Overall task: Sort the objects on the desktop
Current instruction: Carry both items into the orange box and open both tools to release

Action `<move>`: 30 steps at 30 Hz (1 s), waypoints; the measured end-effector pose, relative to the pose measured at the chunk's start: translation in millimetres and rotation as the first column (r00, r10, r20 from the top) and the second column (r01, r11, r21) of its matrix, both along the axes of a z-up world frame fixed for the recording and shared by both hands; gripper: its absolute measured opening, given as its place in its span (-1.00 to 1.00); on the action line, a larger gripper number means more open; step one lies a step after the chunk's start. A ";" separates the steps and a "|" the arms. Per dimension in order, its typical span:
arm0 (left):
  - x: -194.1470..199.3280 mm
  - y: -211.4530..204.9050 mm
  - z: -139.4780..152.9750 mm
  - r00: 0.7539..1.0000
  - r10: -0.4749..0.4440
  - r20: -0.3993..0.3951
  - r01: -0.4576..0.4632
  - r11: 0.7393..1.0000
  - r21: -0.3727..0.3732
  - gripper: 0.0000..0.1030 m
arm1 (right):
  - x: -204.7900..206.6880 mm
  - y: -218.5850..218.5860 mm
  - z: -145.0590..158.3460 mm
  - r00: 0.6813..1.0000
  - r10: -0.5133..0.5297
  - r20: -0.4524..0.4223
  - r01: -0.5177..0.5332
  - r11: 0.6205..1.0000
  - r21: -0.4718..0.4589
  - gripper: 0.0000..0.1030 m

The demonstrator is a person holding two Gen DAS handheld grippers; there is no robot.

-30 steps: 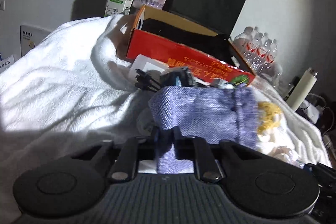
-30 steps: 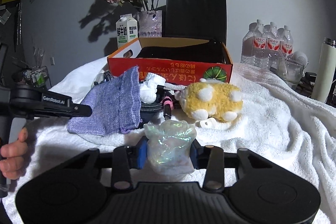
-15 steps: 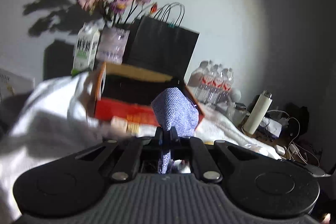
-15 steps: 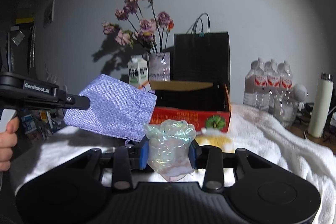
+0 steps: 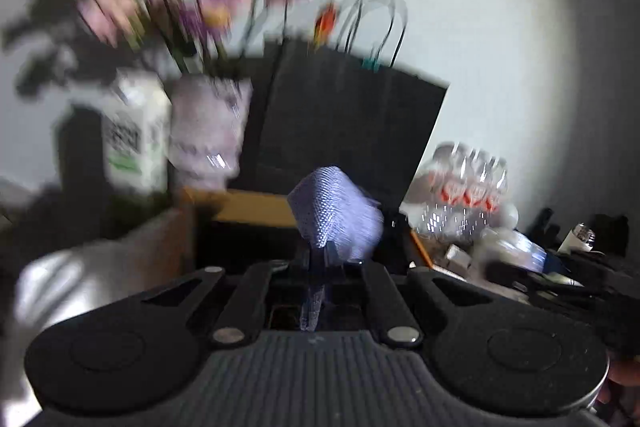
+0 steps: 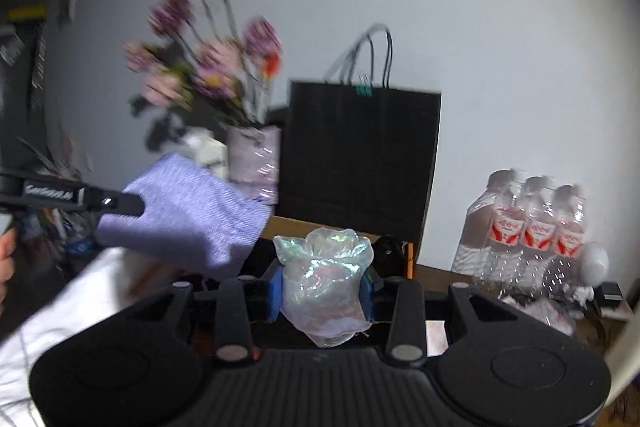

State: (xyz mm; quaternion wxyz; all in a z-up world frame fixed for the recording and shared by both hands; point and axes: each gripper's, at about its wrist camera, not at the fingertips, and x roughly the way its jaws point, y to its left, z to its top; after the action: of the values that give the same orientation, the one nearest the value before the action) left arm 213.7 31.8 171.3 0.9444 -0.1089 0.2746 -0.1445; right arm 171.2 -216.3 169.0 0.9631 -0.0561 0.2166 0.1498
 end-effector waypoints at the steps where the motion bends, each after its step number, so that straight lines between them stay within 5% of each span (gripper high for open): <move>1: 20.0 -0.5 -10.1 1.000 0.004 -0.022 -0.004 1.000 -0.009 -0.86 | 27.4 7.0 -6.3 0.999 -0.013 -0.035 0.012 0.999 -0.033 -0.30; 5: 94.9 2.2 -54.7 0.986 -0.006 -0.167 0.009 1.000 0.014 -0.86 | 124.8 29.7 -42.3 0.985 -0.076 -0.157 0.052 0.987 -0.155 -0.30; 7: 119.4 7.6 -76.6 0.971 0.073 -0.227 -0.055 0.995 0.087 -0.81 | 163.2 38.9 -63.3 0.971 -0.102 -0.216 0.056 0.977 -0.208 -0.31; 9: 133.5 8.6 -91.6 0.960 0.145 -0.240 -0.100 0.977 0.188 -0.41 | 193.2 45.4 -80.2 0.960 -0.123 -0.251 0.061 0.969 -0.241 -0.32; 10: 134.9 9.3 -95.4 0.965 0.152 -0.215 -0.108 0.973 0.206 -0.06 | 206.6 47.1 -88.7 0.952 -0.137 -0.274 0.066 0.966 -0.252 -0.32; 13: 129.9 9.5 -94.0 0.986 0.077 -0.147 -0.049 0.981 0.185 0.40 | 228.9 50.4 -109.6 0.924 -0.150 -0.352 0.066 0.969 -0.239 -0.32; 16: 121.4 7.2 -82.0 0.993 0.055 -0.106 -0.036 0.985 0.171 0.57 | 232.4 54.2 -124.2 0.915 -0.164 -0.370 0.061 0.960 -0.274 -0.24; 20: 113.0 2.5 -61.1 0.992 0.074 -0.104 -0.052 0.978 0.201 0.63 | 211.4 51.8 -109.3 0.923 -0.136 -0.361 0.039 0.964 -0.264 0.30; 30: 43.6 12.3 -25.9 0.951 0.239 -0.199 -0.174 0.939 0.296 0.74 | 119.8 20.4 -33.2 0.934 -0.051 -0.354 0.046 0.999 -0.022 0.55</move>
State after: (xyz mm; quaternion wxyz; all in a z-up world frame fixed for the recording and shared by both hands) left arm 257.3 44.1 145.4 0.9218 -0.0213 0.3871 0.0091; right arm 291.0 -195.9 135.8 0.9113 -0.0292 0.3888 0.1323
